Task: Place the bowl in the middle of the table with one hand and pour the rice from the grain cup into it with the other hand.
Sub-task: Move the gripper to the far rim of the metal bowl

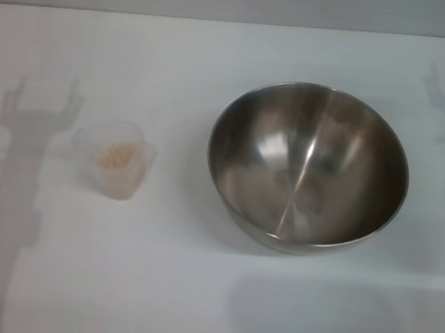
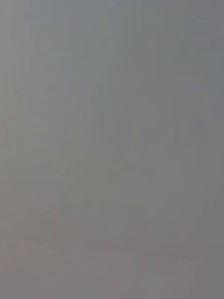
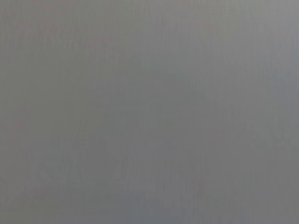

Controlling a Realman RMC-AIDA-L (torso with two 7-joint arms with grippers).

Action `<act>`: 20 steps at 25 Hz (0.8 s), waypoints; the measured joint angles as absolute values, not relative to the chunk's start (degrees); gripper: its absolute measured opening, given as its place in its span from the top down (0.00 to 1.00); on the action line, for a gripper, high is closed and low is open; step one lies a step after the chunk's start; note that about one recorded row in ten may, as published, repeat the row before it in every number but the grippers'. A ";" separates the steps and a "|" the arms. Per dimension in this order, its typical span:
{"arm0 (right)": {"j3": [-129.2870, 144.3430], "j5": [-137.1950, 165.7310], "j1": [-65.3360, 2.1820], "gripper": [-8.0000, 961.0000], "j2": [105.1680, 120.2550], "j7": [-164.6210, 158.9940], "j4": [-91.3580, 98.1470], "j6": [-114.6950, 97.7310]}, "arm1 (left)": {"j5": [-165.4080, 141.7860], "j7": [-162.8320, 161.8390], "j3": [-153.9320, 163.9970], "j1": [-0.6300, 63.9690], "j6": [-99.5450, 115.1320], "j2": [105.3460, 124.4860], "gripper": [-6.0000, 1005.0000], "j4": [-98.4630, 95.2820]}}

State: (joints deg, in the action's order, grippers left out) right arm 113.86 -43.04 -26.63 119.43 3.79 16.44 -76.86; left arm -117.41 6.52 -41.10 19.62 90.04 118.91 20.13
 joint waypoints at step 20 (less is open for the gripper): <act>113.11 -42.97 -27.01 0.20 119.09 12.09 21.74 -70.81 | -117.48 6.68 -41.14 20.90 88.37 118.94 0.16 19.44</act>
State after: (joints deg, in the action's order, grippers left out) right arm 113.11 -42.97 -27.01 119.09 12.09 21.74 -70.81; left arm -117.48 6.68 -41.14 20.90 88.37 118.94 19.44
